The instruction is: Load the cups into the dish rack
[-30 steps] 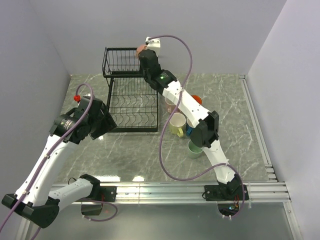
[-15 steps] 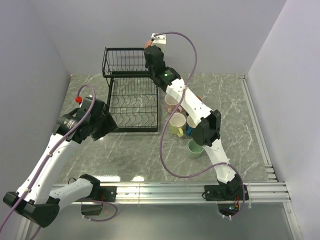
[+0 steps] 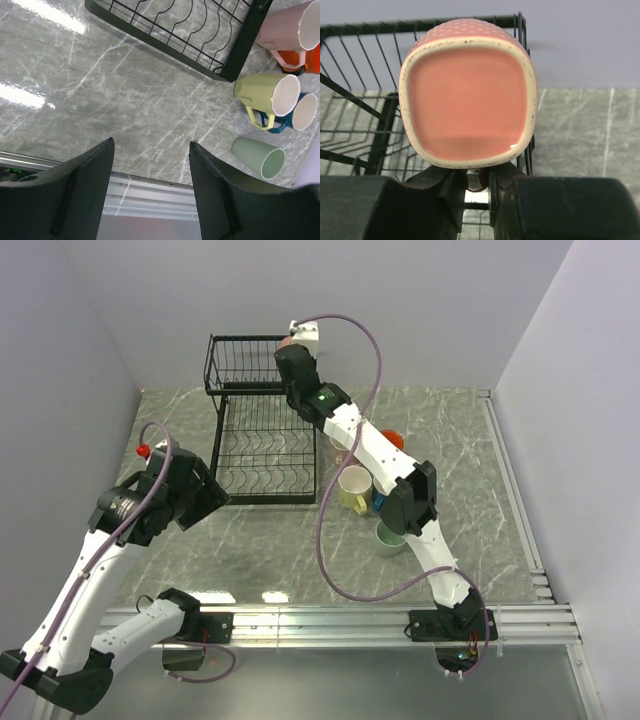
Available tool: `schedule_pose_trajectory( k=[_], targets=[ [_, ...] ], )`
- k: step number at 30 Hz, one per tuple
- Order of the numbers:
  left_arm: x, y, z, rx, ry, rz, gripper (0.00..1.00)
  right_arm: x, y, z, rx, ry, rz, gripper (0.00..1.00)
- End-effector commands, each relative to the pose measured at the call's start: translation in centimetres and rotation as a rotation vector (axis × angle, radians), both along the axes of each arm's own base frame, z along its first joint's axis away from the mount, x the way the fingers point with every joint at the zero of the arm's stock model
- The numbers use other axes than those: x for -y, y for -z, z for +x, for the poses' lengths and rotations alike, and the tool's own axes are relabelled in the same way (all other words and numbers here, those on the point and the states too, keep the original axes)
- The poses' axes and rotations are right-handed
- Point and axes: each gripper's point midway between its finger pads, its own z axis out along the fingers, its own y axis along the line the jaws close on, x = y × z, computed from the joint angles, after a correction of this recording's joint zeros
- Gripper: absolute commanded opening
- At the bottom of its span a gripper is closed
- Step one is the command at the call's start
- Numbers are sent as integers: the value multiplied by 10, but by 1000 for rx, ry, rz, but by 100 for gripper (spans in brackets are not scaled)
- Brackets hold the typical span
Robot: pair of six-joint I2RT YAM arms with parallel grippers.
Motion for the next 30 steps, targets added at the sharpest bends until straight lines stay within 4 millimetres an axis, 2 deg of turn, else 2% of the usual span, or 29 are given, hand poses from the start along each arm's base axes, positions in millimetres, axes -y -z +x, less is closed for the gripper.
schedule_pose_trajectory(
  k=[1,8,10,11,12,15,19,30],
  targets=[
    [-5,-3,-6,13,-25,-7,67,12,-24,-3,56,93,38,0],
    [-12,-5,-17,23,-40,-12,67,16,-2,-1,23,132,-21,0],
    [-12,-6,-18,29,-44,-16,68,13,5,-1,9,125,-27,24],
    [-13,-7,-19,29,-47,-17,68,12,9,-3,2,119,-32,33],
    [-13,-7,-19,29,-47,-17,67,11,12,-3,-2,114,-35,49],
    [-14,-7,-21,27,-48,-19,67,11,16,-4,-14,111,-40,66],
    [-14,-8,-23,33,-51,-27,67,10,16,-6,-19,105,-44,70],
    [-10,-9,-22,41,-44,-49,67,10,6,-15,-17,81,-42,67]
  ],
)
